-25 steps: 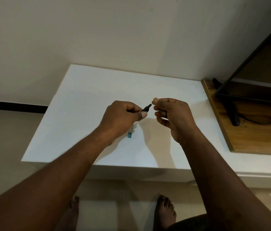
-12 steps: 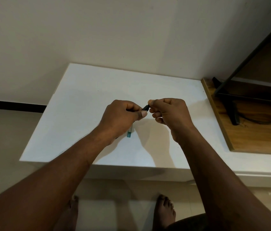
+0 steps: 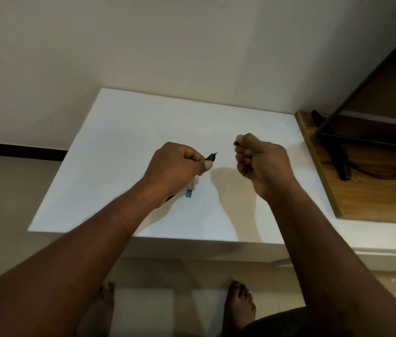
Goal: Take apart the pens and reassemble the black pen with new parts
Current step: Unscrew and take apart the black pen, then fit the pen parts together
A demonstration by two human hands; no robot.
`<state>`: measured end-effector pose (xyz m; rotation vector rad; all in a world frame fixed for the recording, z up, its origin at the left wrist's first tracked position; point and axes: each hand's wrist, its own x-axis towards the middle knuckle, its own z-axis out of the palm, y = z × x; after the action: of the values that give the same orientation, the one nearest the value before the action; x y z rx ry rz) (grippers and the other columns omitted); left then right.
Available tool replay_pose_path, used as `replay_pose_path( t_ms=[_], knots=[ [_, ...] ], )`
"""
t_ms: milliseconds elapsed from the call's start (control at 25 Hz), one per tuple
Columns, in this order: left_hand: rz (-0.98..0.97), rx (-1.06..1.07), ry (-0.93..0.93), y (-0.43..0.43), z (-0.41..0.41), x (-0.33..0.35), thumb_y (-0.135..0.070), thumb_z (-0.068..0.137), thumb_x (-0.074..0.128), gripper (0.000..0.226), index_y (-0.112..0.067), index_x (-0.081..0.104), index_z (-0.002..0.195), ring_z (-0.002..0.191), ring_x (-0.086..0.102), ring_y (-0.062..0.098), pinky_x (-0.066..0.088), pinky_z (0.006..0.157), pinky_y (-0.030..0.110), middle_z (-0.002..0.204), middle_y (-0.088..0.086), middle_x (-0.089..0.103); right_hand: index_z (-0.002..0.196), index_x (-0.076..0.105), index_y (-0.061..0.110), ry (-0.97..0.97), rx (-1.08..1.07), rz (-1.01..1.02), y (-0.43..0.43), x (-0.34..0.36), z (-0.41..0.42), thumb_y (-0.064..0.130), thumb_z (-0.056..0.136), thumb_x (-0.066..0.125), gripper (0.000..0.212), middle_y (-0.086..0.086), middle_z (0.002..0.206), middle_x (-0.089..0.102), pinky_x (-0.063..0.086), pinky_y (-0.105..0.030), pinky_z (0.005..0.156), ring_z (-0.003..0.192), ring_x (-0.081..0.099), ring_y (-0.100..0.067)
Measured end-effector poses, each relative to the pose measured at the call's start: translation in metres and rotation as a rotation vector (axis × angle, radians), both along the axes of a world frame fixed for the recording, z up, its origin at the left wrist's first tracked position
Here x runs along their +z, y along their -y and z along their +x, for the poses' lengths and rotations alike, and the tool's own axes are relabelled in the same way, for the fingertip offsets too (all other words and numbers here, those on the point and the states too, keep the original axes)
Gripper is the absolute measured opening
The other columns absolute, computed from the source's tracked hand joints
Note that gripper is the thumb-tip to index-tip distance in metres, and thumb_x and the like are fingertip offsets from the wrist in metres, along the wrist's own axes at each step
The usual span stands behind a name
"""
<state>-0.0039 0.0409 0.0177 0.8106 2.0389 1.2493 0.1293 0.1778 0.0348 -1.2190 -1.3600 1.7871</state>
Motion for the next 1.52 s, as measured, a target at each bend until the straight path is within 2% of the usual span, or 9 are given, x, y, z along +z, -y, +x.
replay_pose_path(
  t_ms=[80, 280, 440, 600, 840, 1040, 1120, 1240, 1520],
  knots=[
    [-0.005, 0.016, 0.006, 0.001, -0.003, -0.002, -0.033, 0.085, 0.082, 0.013, -0.021, 0.082, 0.080, 0.076, 0.068, 0.004, 0.044, 0.067, 0.022, 0.078, -0.011, 0.077, 0.080, 0.079, 0.010, 0.057, -0.047, 0.132, -0.015, 0.002, 0.010, 0.021, 0.091, 0.075, 0.016, 0.002, 0.070, 0.075, 0.053, -0.024, 0.059, 0.061, 0.066, -0.010],
    [-0.025, 0.039, -0.035, -0.002, -0.001, -0.005, -0.036, 0.086, 0.082, 0.016, -0.021, 0.082, 0.081, 0.071, 0.066, 0.004, 0.042, 0.062, 0.020, 0.078, -0.011, 0.077, 0.082, 0.083, 0.023, 0.596, 0.125, 0.730, -0.026, -0.013, 0.020, 0.026, 0.093, 0.074, 0.015, 0.010, 0.081, 0.081, 0.059, -0.027, 0.075, 0.076, 0.075, -0.007],
    [-0.041, 0.041, -0.072, -0.001, -0.002, -0.009, -0.036, 0.086, 0.081, 0.017, -0.020, 0.083, 0.083, 0.074, 0.067, 0.005, 0.042, 0.062, 0.021, 0.081, -0.010, 0.077, 0.091, 0.084, 0.018, 0.779, 0.231, 0.839, -0.025, -0.032, 0.017, 0.024, 0.094, 0.073, 0.012, 0.002, 0.088, 0.081, 0.055, -0.028, 0.074, 0.084, 0.073, -0.017],
    [-0.033, 0.041, -0.072, -0.002, -0.003, -0.008, -0.036, 0.085, 0.082, 0.016, -0.021, 0.083, 0.082, 0.075, 0.068, 0.004, 0.042, 0.062, 0.019, 0.080, -0.011, 0.078, 0.092, 0.083, 0.018, 0.827, 0.234, 0.851, -0.026, -0.036, 0.016, 0.022, 0.093, 0.071, 0.013, 0.001, 0.087, 0.080, 0.048, -0.026, 0.071, 0.082, 0.070, -0.019],
    [-0.040, 0.045, -0.072, -0.003, -0.003, -0.010, -0.038, 0.085, 0.082, 0.018, -0.021, 0.082, 0.079, 0.070, 0.066, -0.006, 0.040, 0.057, 0.016, 0.076, -0.012, 0.076, 0.089, 0.082, 0.016, 0.832, 0.229, 0.847, -0.027, -0.035, 0.015, 0.029, 0.094, 0.073, 0.017, -0.001, 0.086, 0.080, 0.051, -0.028, 0.074, 0.084, 0.071, -0.021],
    [-0.049, 0.034, -0.074, -0.002, -0.001, -0.009, -0.040, 0.086, 0.081, 0.019, -0.021, 0.082, 0.081, 0.070, 0.066, 0.002, 0.040, 0.058, 0.018, 0.076, -0.013, 0.075, 0.082, 0.080, 0.016, 0.745, 0.112, 0.853, -0.027, -0.018, 0.017, 0.034, 0.096, 0.073, 0.024, 0.004, 0.080, 0.078, 0.055, -0.029, 0.074, 0.076, 0.072, -0.016],
    [-0.046, 0.027, -0.080, -0.003, 0.000, -0.008, -0.040, 0.086, 0.080, 0.018, -0.022, 0.082, 0.082, 0.072, 0.066, 0.004, 0.040, 0.059, 0.018, 0.076, -0.014, 0.074, 0.080, 0.080, 0.017, 0.553, 0.104, 0.713, -0.021, -0.008, 0.012, 0.035, 0.094, 0.075, 0.023, 0.005, 0.075, 0.079, 0.059, -0.030, 0.072, 0.071, 0.074, -0.013],
    [-0.034, 0.006, -0.101, -0.003, 0.003, -0.007, -0.038, 0.088, 0.079, 0.015, -0.024, 0.082, 0.086, 0.076, 0.066, 0.006, 0.042, 0.062, 0.021, 0.079, -0.014, 0.074, 0.086, 0.082, 0.015, 0.277, 0.290, 0.312, 0.000, 0.000, 0.000, 0.036, 0.091, 0.079, 0.022, -0.001, 0.083, 0.082, 0.060, -0.028, 0.064, 0.070, 0.077, -0.015],
    [-0.017, -0.018, -0.116, -0.001, 0.003, -0.006, -0.036, 0.090, 0.078, 0.016, -0.022, 0.083, 0.092, 0.077, 0.066, 0.007, 0.043, 0.065, 0.023, 0.081, -0.011, 0.075, 0.088, 0.078, 0.007, 0.199, 0.333, 0.114, 0.015, -0.004, -0.006, 0.028, 0.094, 0.079, 0.022, -0.006, 0.086, 0.083, 0.057, -0.022, 0.059, 0.070, 0.075, -0.017]
  ],
)
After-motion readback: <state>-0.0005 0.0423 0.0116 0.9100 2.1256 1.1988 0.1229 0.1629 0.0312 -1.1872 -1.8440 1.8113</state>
